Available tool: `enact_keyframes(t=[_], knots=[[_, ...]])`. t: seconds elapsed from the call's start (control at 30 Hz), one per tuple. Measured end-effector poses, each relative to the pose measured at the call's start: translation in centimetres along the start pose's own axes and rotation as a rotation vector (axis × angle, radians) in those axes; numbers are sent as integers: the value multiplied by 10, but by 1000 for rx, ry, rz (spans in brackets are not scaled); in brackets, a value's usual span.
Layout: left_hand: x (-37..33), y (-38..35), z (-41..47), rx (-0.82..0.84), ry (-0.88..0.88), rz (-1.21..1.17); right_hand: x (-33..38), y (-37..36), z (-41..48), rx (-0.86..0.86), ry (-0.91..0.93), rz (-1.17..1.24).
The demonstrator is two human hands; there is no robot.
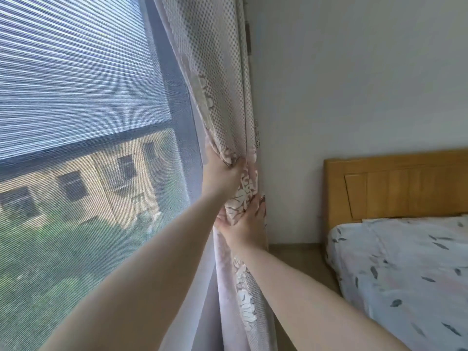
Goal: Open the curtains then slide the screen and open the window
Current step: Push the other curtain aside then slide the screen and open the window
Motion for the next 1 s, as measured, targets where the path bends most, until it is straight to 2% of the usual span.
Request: enact_keyframes(t=[0.27, 0.37, 0.47, 0.57, 0.77, 0.9, 1.0], knots=[[2, -54, 83, -67, -64, 29, -44, -28, 100, -120, 19, -17], [1, -70, 109, -45, -88, 54, -64, -44, 129, -67, -62, -28], [7, -84, 135, -45, -138, -19, -79, -59, 159, -49, -128, -63], [11, -97, 160, -70, -164, -33, -82, -72, 194, -89, -93, -50], [25, -113, 242, -152, -144, 11, -83, -109, 268, -53, -73, 37], [42, -133, 297, -155, -151, 51, -88, -136, 311, -118, 24, 206], [52, -154, 325, -119, -166, 46, -105, -155, 337, -114, -17, 120]])
Point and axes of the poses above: each hand's wrist, its own z-axis towards the middle knuckle, its own y-axis out of the back of the hand, x = y × z, the point moved 7 cm from there along z, towards the middle knuckle, and after that the axes turned 11 degrees about y, right-handed, at the moved point
